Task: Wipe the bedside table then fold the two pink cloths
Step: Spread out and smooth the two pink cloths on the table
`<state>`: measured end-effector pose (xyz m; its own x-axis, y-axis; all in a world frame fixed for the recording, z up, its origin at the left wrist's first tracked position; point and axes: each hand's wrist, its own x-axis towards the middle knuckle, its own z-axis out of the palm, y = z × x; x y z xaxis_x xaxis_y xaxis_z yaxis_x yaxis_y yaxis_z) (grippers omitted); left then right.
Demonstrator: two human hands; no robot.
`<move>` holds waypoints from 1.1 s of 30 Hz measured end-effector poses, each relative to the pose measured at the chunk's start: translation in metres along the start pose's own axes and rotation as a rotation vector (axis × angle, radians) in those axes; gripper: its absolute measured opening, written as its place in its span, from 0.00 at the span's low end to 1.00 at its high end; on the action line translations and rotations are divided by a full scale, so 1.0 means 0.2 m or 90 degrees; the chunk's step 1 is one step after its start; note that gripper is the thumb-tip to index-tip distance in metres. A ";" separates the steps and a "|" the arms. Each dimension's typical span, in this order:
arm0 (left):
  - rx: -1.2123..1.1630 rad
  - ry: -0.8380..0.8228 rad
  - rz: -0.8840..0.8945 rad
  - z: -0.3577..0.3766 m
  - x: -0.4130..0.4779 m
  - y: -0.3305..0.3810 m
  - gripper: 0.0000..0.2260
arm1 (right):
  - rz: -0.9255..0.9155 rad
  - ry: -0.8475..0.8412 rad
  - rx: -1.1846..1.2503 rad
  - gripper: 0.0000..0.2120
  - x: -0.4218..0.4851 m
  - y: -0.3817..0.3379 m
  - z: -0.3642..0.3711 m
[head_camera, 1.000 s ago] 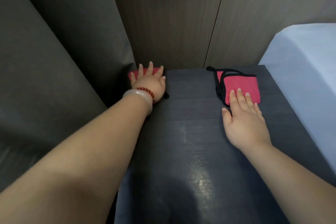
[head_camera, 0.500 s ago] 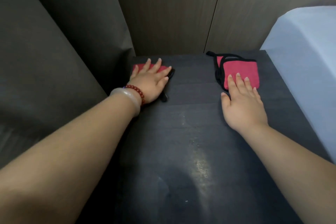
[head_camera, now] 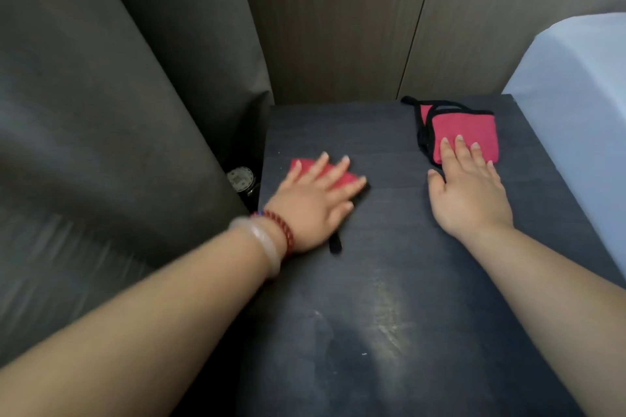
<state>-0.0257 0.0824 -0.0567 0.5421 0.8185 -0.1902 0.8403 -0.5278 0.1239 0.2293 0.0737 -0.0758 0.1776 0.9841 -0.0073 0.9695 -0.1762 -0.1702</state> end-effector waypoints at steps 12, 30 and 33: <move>-0.005 -0.008 -0.142 -0.18 0.51 -0.44 0.22 | -0.006 0.014 -0.005 0.28 0.02 0.01 0.02; -0.063 0.021 -0.266 -0.02 0.06 -0.03 0.24 | -0.005 -0.002 0.002 0.28 0.00 0.00 0.00; -0.141 -0.041 -0.351 -0.09 0.20 -0.17 0.23 | -0.001 0.002 -0.002 0.28 0.01 0.00 0.00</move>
<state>-0.0333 0.1372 -0.0509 0.0304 0.9389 -0.3427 0.9813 0.0371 0.1889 0.2301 0.0760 -0.0764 0.1769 0.9842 -0.0033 0.9703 -0.1749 -0.1672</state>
